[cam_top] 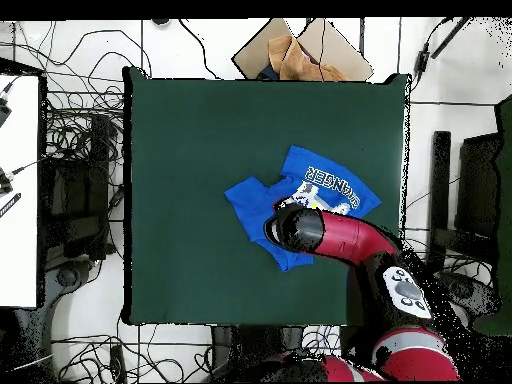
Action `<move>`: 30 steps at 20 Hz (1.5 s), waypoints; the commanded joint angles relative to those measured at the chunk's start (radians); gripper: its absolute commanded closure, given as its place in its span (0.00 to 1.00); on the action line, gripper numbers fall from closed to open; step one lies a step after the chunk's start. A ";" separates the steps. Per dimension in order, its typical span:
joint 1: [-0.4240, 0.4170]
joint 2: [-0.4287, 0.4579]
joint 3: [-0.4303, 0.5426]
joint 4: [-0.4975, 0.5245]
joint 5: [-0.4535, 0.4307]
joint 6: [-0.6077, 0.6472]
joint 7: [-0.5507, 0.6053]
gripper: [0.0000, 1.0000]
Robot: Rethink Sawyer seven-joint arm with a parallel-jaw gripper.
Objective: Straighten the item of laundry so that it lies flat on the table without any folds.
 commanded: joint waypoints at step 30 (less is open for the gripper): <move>0.313 0.300 -0.201 -0.309 0.060 0.062 0.110 1.00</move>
